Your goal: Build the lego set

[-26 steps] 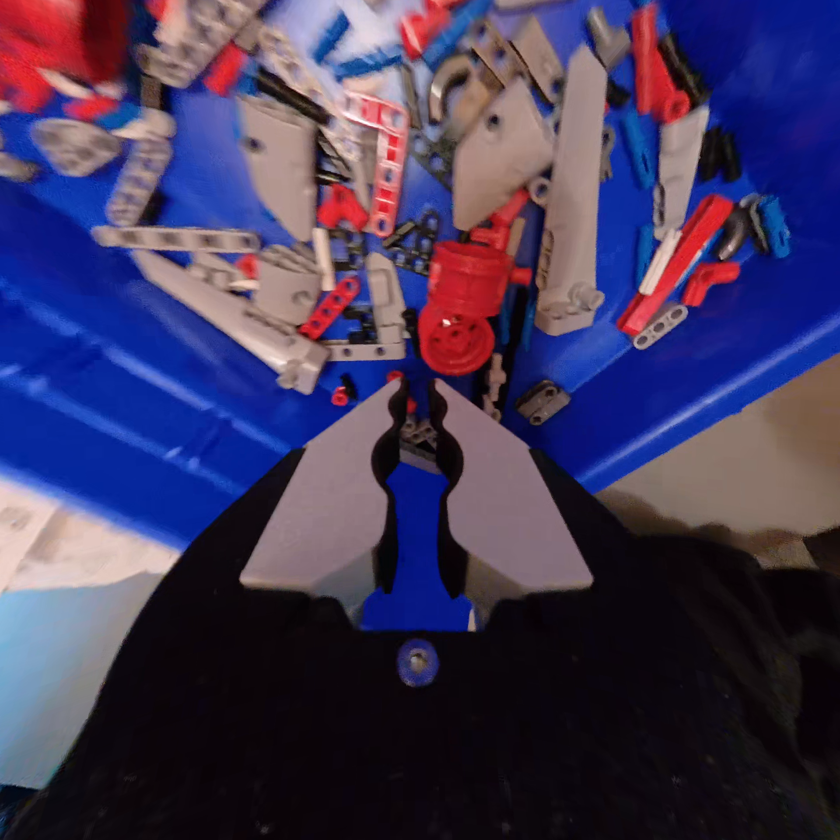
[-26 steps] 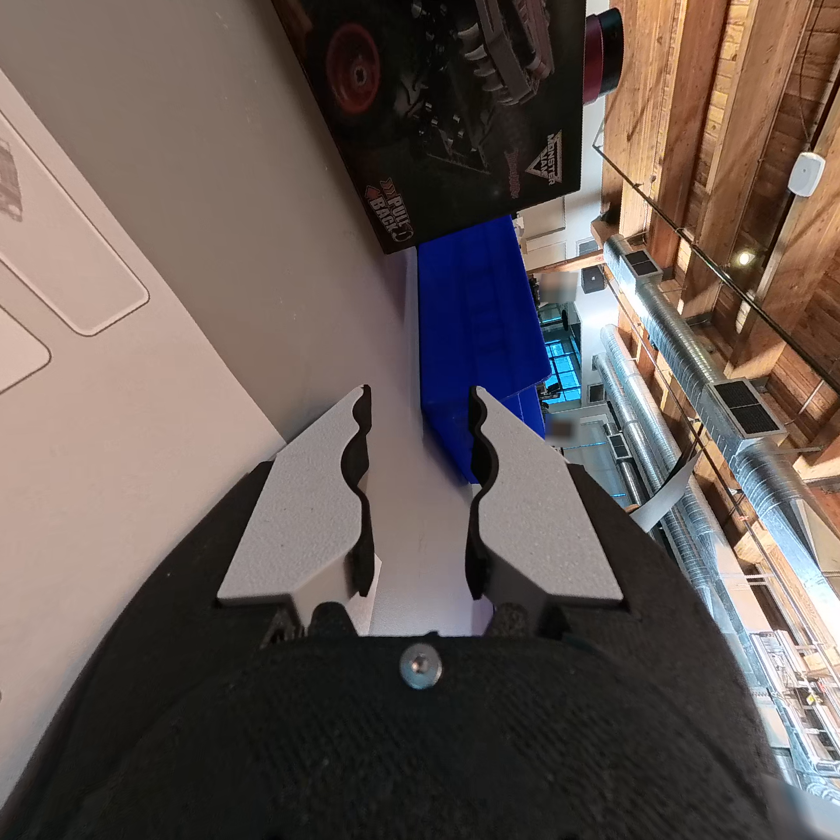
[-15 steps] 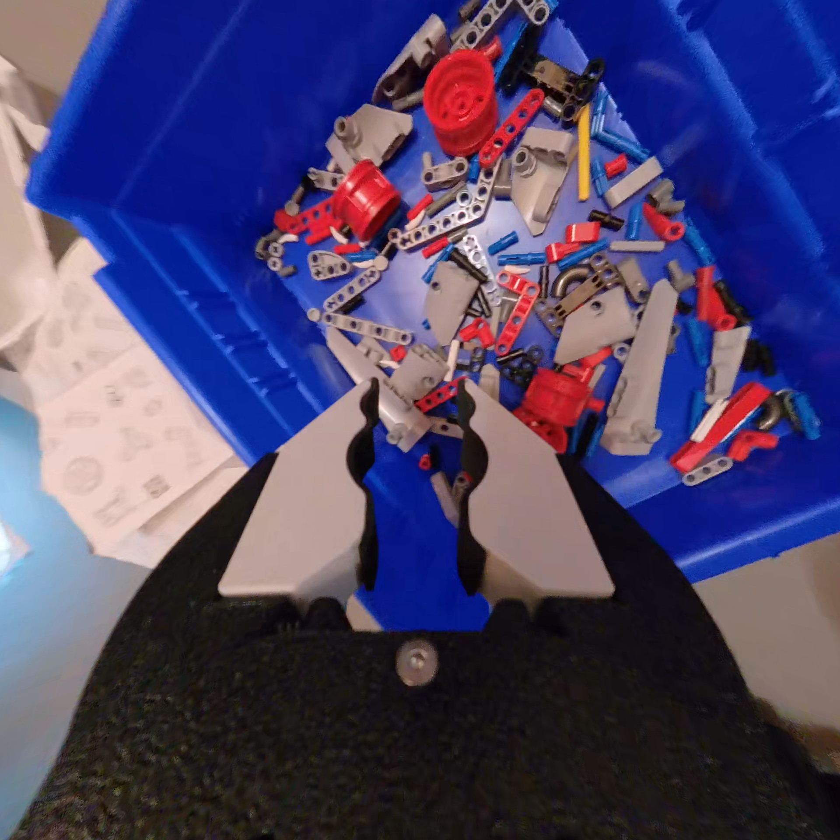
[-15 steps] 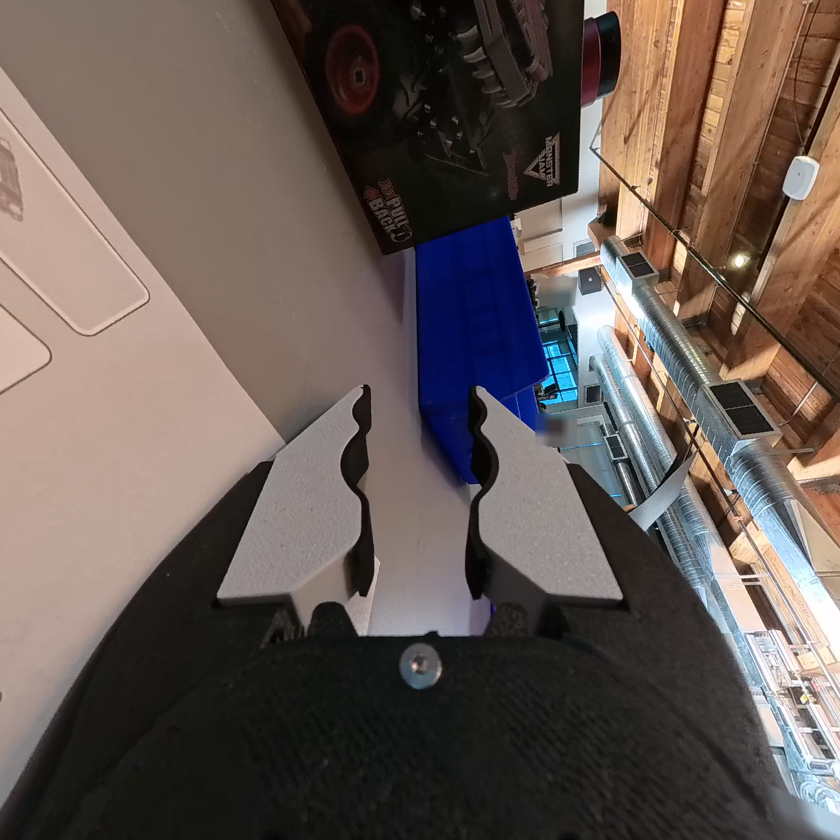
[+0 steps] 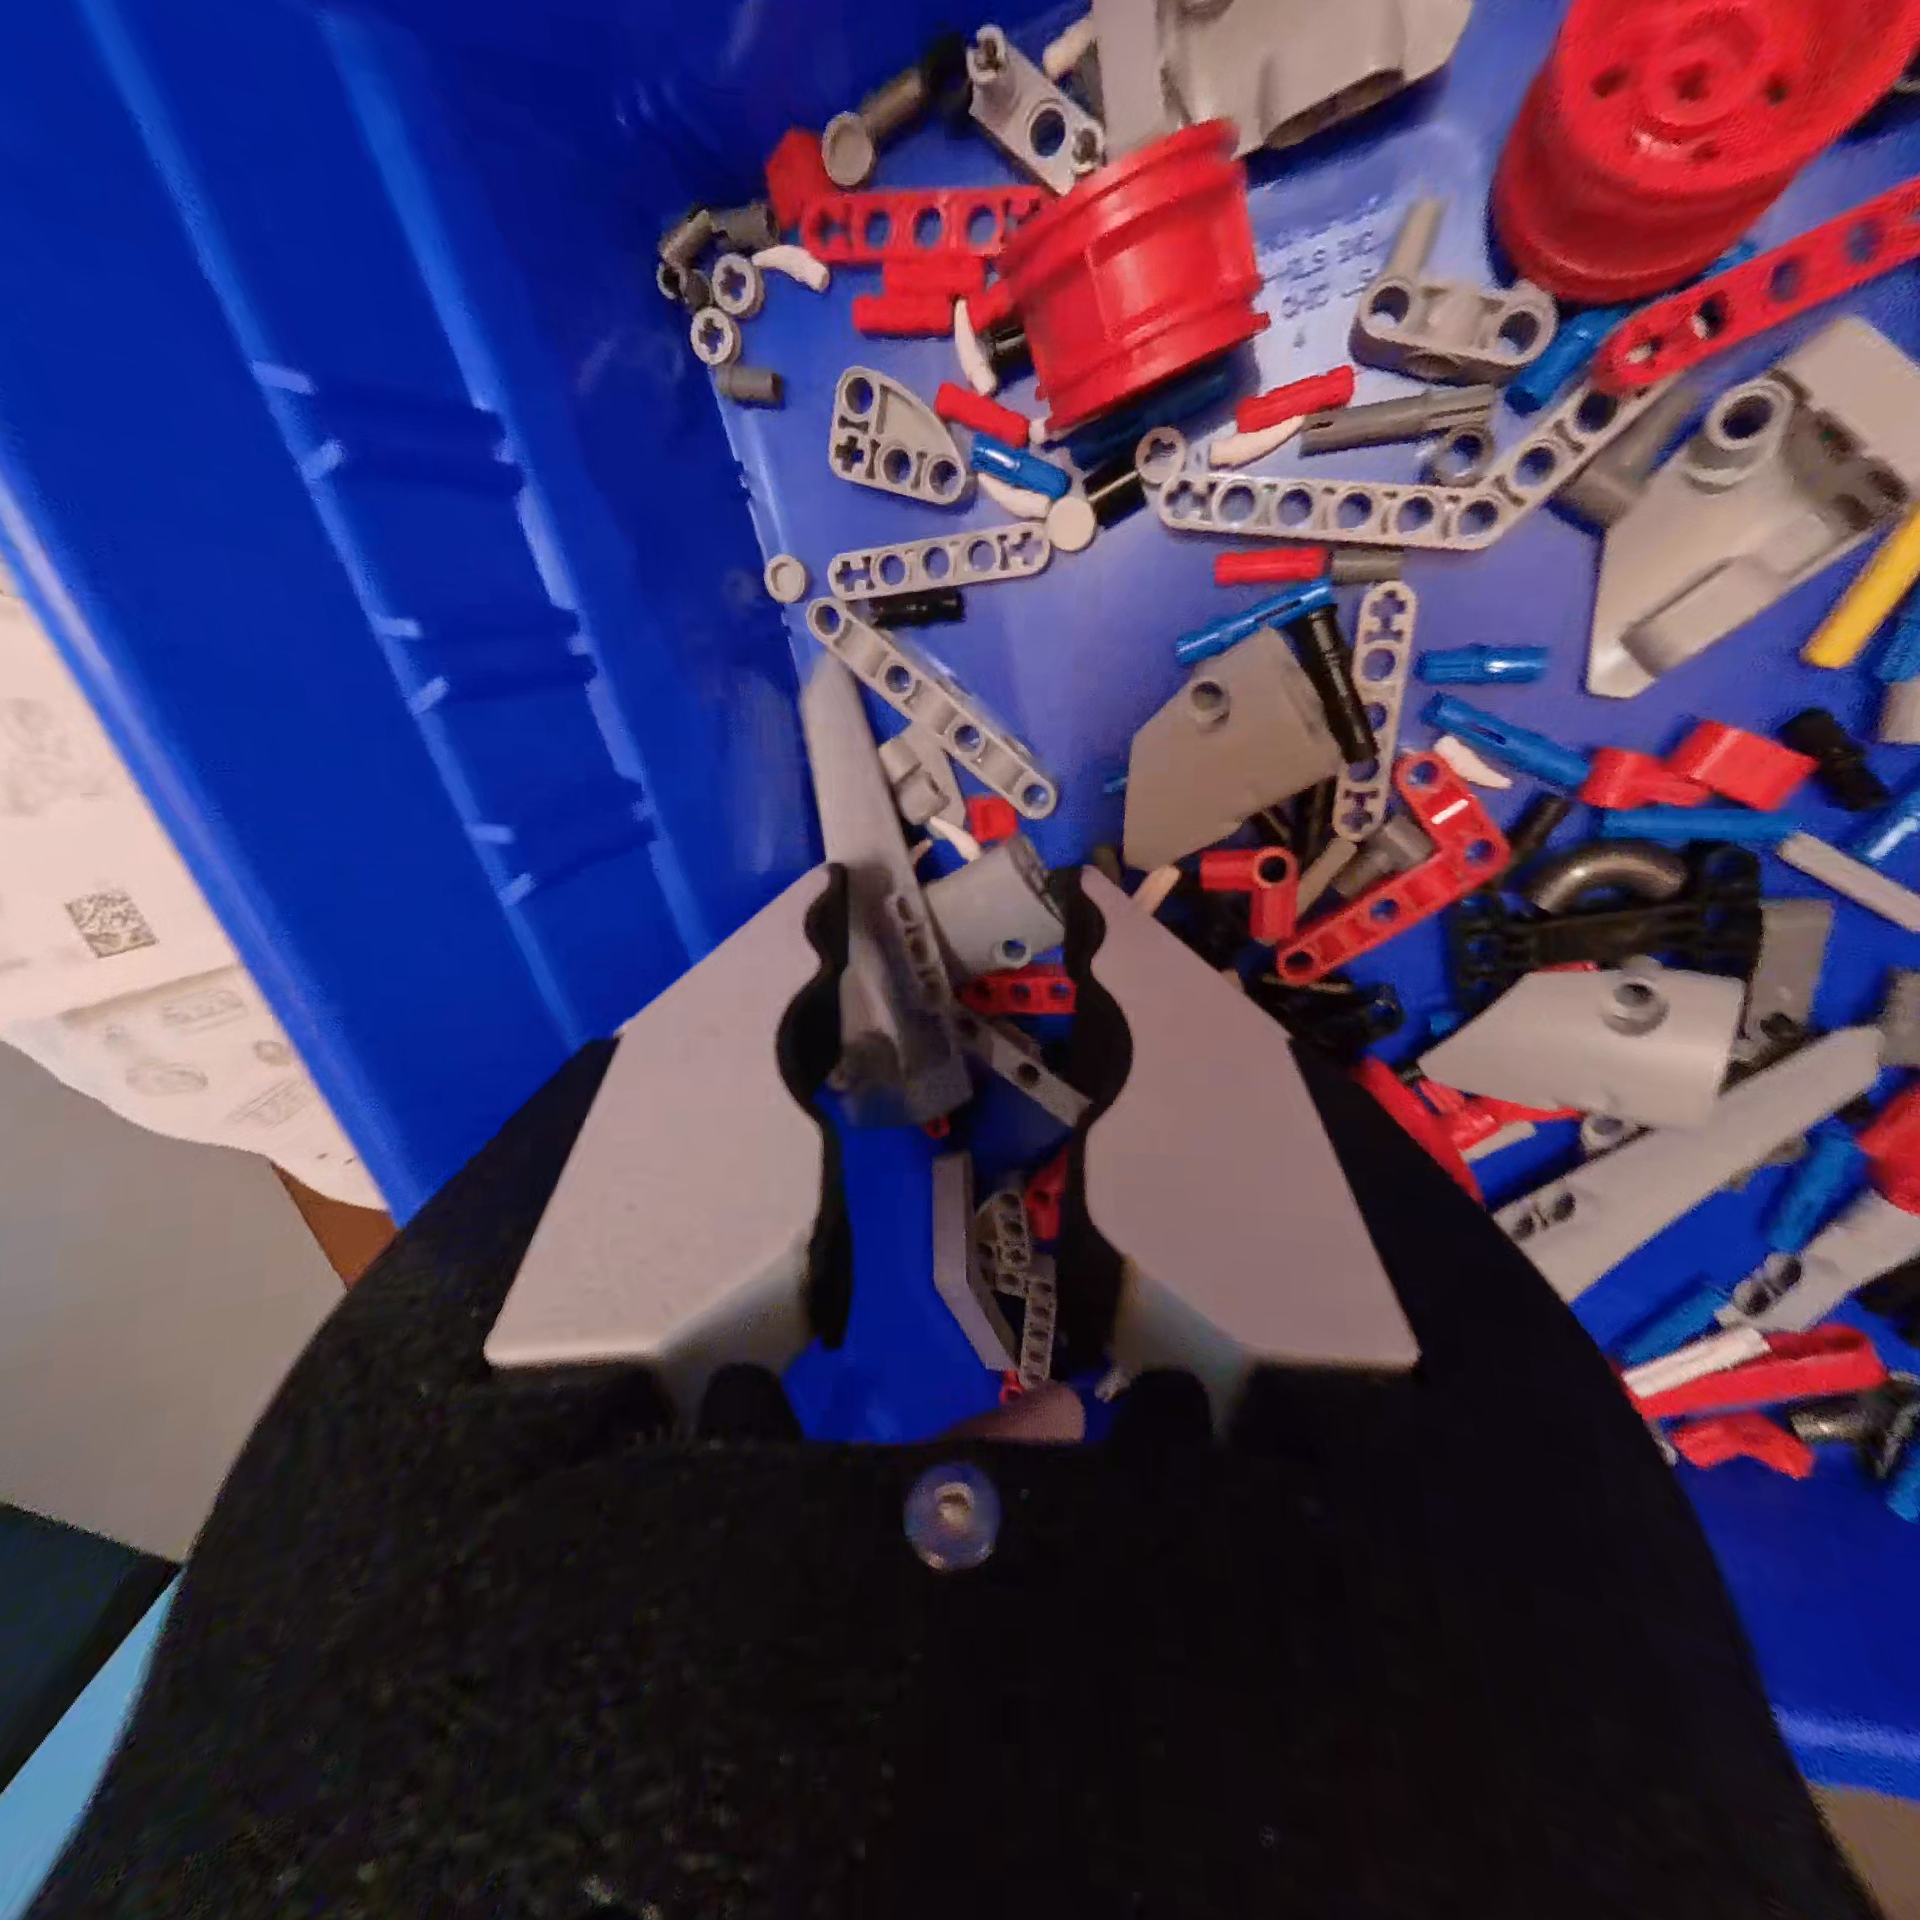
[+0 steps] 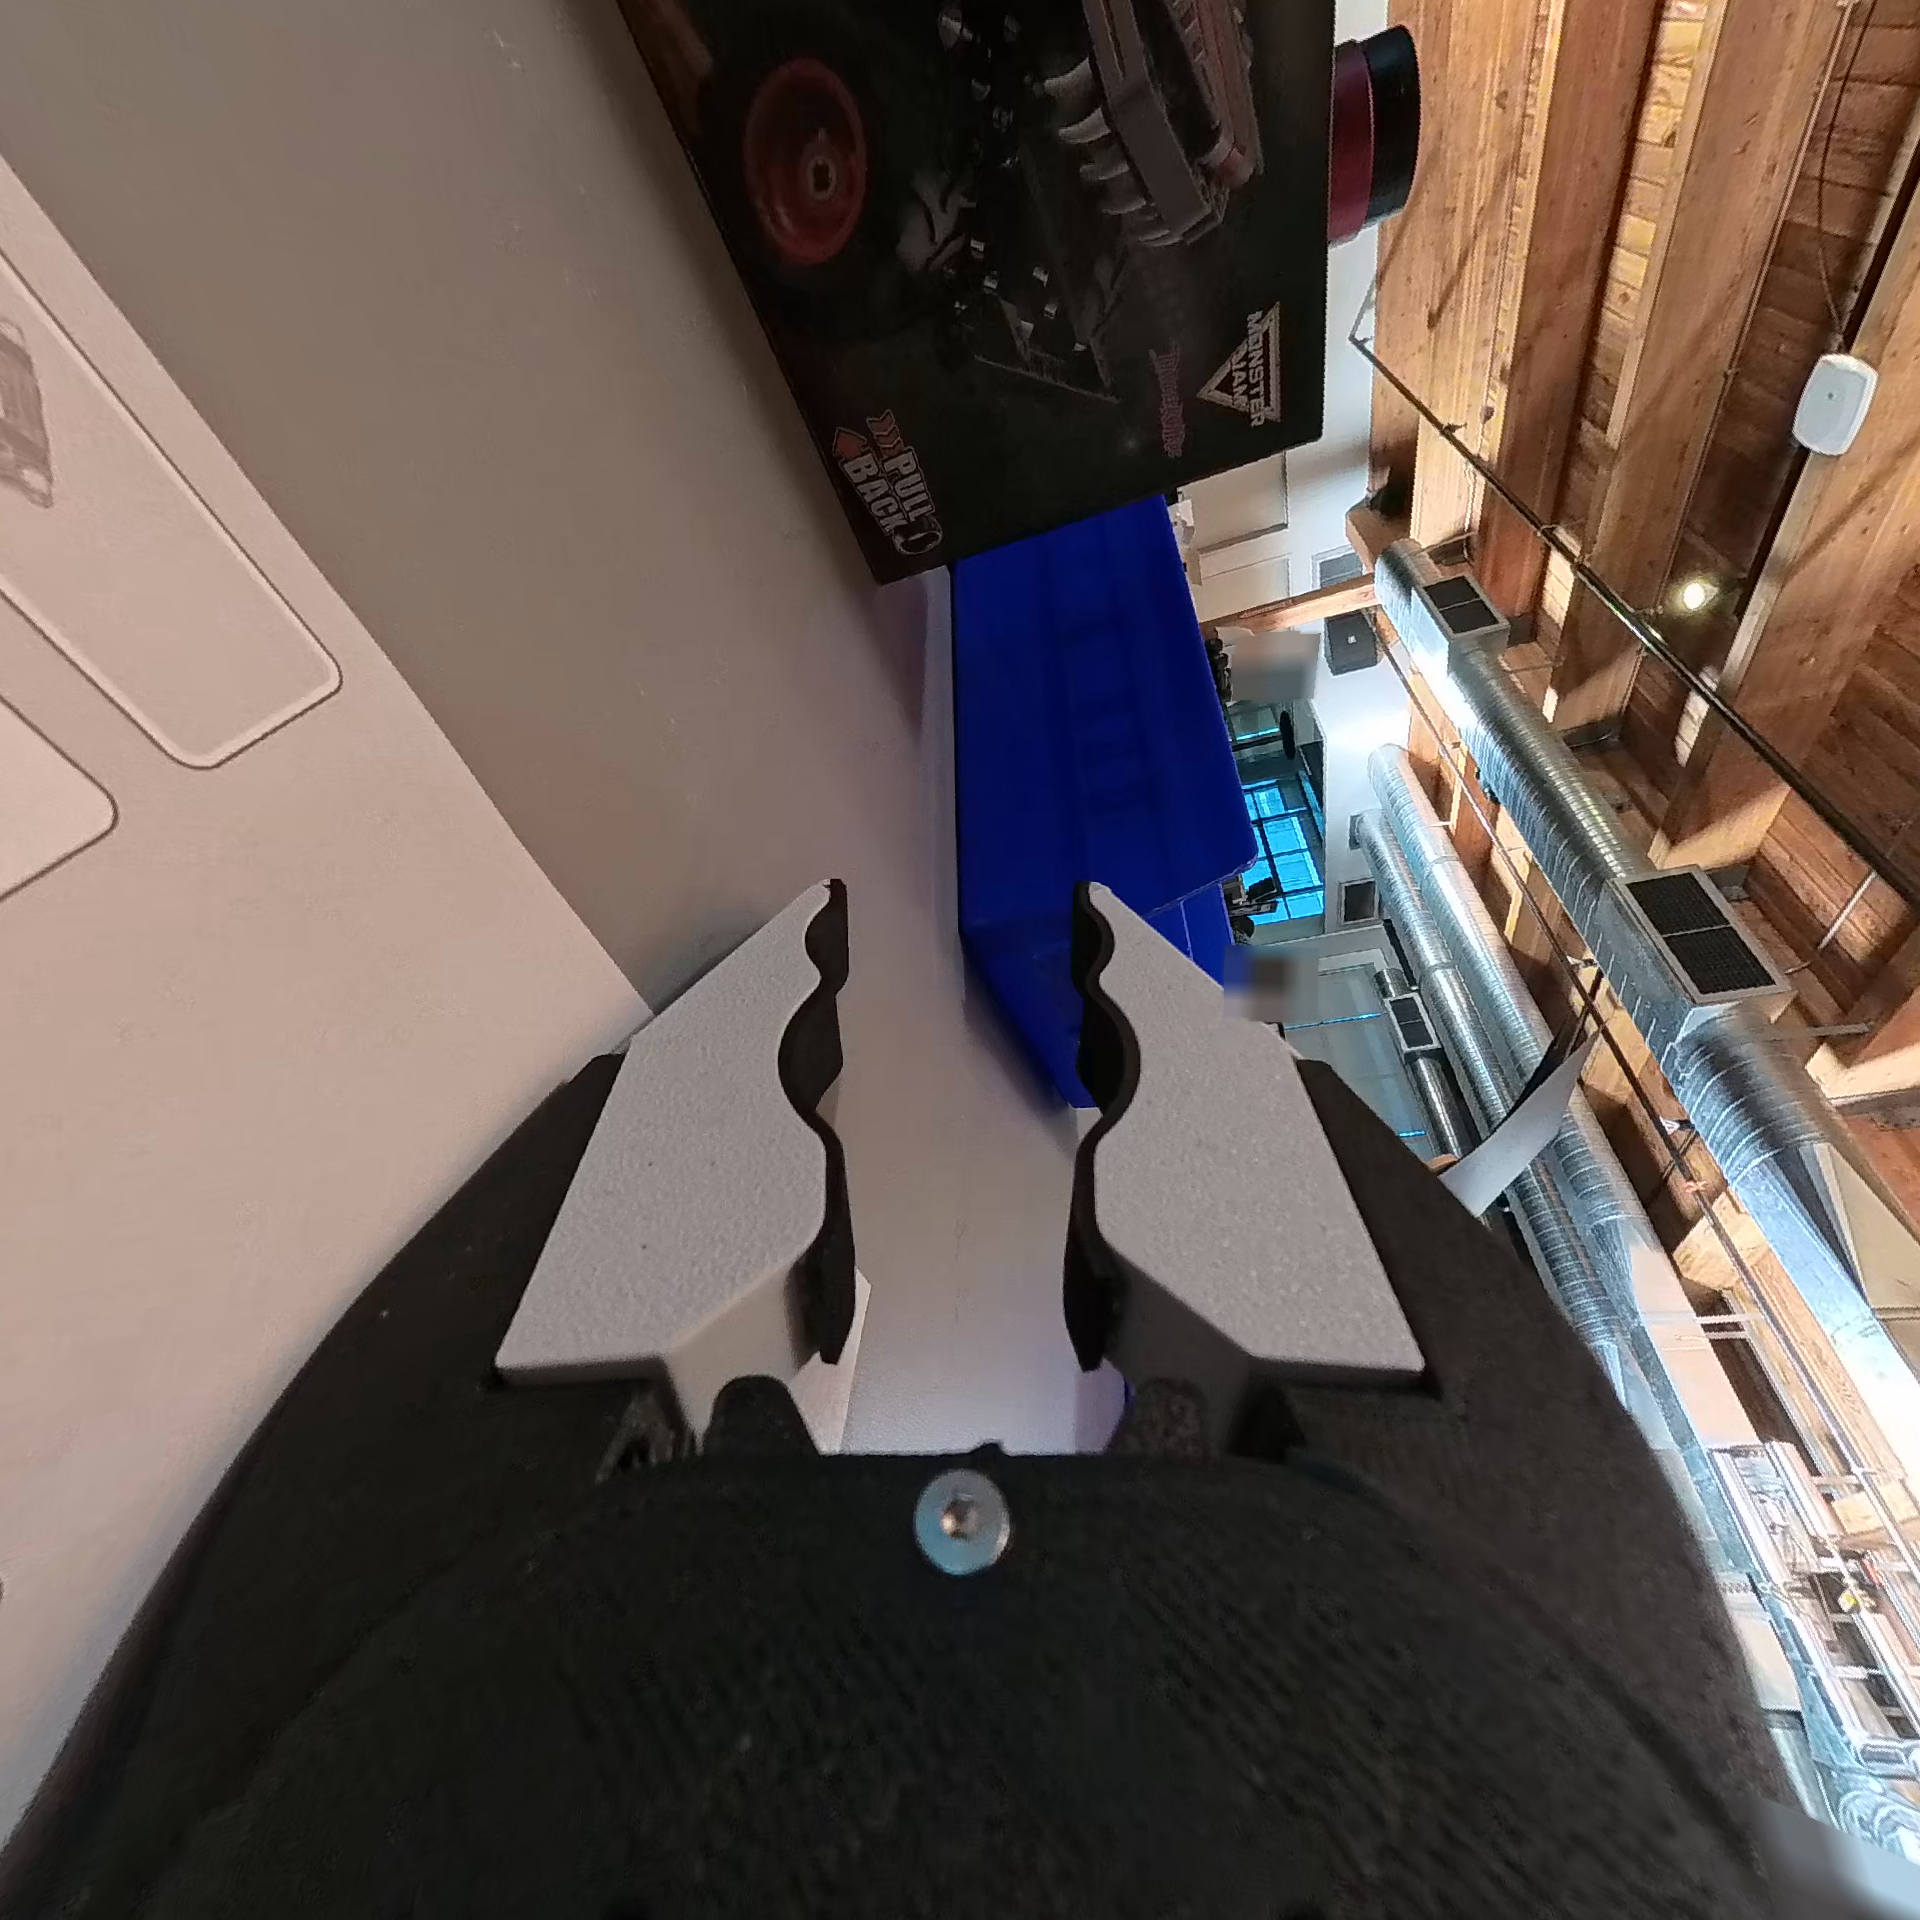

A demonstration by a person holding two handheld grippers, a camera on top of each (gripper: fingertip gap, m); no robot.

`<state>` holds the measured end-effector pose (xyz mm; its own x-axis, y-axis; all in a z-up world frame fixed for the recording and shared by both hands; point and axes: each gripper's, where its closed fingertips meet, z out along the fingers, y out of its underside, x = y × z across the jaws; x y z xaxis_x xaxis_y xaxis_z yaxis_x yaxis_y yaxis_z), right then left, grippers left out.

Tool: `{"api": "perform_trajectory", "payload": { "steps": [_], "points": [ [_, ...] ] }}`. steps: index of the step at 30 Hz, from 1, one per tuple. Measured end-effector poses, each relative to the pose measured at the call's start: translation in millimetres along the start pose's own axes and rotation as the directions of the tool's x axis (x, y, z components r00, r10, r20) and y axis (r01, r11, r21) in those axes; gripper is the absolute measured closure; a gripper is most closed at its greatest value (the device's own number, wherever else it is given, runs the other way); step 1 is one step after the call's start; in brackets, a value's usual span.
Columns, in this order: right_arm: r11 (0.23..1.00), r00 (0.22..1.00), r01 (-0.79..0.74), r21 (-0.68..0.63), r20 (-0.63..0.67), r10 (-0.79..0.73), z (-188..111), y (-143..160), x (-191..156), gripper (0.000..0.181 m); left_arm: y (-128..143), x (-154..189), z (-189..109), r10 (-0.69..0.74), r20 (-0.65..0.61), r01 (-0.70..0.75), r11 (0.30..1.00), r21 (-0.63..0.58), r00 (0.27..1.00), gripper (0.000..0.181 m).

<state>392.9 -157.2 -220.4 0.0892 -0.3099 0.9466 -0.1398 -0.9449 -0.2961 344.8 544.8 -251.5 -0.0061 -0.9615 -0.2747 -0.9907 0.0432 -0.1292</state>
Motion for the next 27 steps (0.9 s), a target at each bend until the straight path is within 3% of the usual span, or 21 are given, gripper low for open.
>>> {"api": "perform_trajectory", "payload": {
  "steps": [4,6,10,13,17,21,24,27],
  "points": [
    [1.0,1.0,0.0,0.0,0.0,0.0,0.0,-0.1,0.0,0.14,1.0,8.5,2.8,0.003,-0.062,-0.004,1.0,-0.014,0.998,0.133],
    [1.0,1.0,-0.001,0.0,0.001,0.001,0.1,0.0,-0.1,0.14,8.1,24.2,-2.1,0.051,-0.18,-0.056,0.998,-0.023,0.982,0.128],
    [1.0,1.0,-0.002,0.0,0.001,0.002,0.2,0.0,-0.2,0.141,33.5,49.8,-22.7,0.187,-0.405,-0.212,0.977,-0.017,0.895,0.144],
    [1.0,1.0,-0.001,0.0,0.0,0.001,0.1,0.0,-0.1,0.141,39.7,37.4,-35.1,0.197,-0.39,-0.211,0.977,0.006,0.9,0.146],
    [1.0,1.0,0.0,0.001,0.0,0.0,0.1,0.0,-0.1,0.14,9.1,10.3,-63.9,0.102,-0.321,-0.045,0.982,0.181,0.941,0.142],
    [1.0,1.0,0.001,0.0,-0.001,-0.001,0.0,-0.2,0.0,0.14,-33.3,-10.1,-88.7,0.032,-0.285,0.088,0.913,0.398,0.958,0.139],
    [1.0,1.0,0.004,0.0,-0.004,-0.004,-0.2,-0.3,0.3,0.14,-50.3,3.8,-91.2,0.09,-0.344,0.085,0.882,0.463,0.935,0.141],
    [1.0,1.0,0.002,0.0,-0.002,-0.002,-0.1,-0.2,0.1,0.14,-47.4,37.2,-76.2,0.257,-0.379,-0.07,0.894,0.442,0.889,0.151]
  ]
}}
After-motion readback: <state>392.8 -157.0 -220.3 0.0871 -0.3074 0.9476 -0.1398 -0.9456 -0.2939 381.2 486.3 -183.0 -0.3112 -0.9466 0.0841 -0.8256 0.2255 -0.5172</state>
